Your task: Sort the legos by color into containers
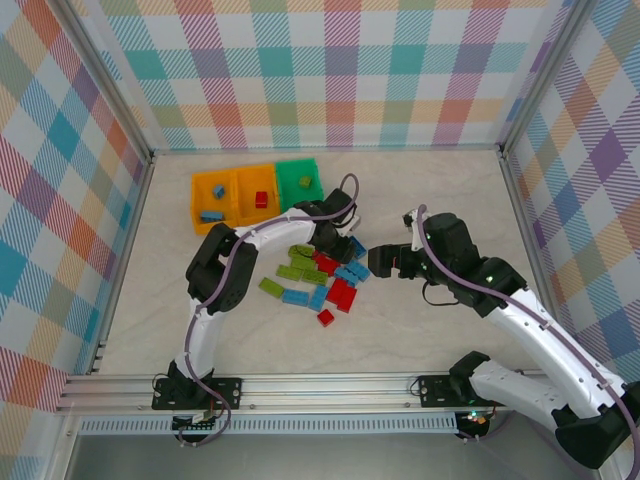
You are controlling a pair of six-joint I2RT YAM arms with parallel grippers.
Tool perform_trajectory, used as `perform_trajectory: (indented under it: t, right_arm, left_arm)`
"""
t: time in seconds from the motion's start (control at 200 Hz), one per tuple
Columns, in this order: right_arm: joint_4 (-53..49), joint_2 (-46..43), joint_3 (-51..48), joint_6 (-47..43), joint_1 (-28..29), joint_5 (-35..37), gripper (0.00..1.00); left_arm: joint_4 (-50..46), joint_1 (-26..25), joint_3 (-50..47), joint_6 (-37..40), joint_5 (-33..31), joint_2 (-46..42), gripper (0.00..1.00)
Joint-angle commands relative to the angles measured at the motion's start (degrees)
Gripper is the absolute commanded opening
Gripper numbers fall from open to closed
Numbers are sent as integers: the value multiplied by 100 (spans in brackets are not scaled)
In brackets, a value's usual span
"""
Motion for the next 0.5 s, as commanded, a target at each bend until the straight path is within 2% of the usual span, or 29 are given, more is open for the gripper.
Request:
perform_trajectory:
  t: [0.0,0.17,0.275,0.405,0.495]
  right_arm:
    - [44,12,-38,111,-7,-77,100]
    - [32,-50,-54,112,-7,-37,100]
    - [24,-106,-61,118,-7,-15,100]
    - [54,-139,-73,122,-7,20,100]
    - [71,-145,-73,121,-7,35,100]
  left_arm:
    - [-85,-53,158,18,76,83,34]
    - [-82,-53,174,13,200,-6,25]
    - [29,-51,61,-49,299,-374,18]
    - [217,-21,-101,-106,145,-1067,18]
    - [320,70,-189,-134,-209,-1531,17]
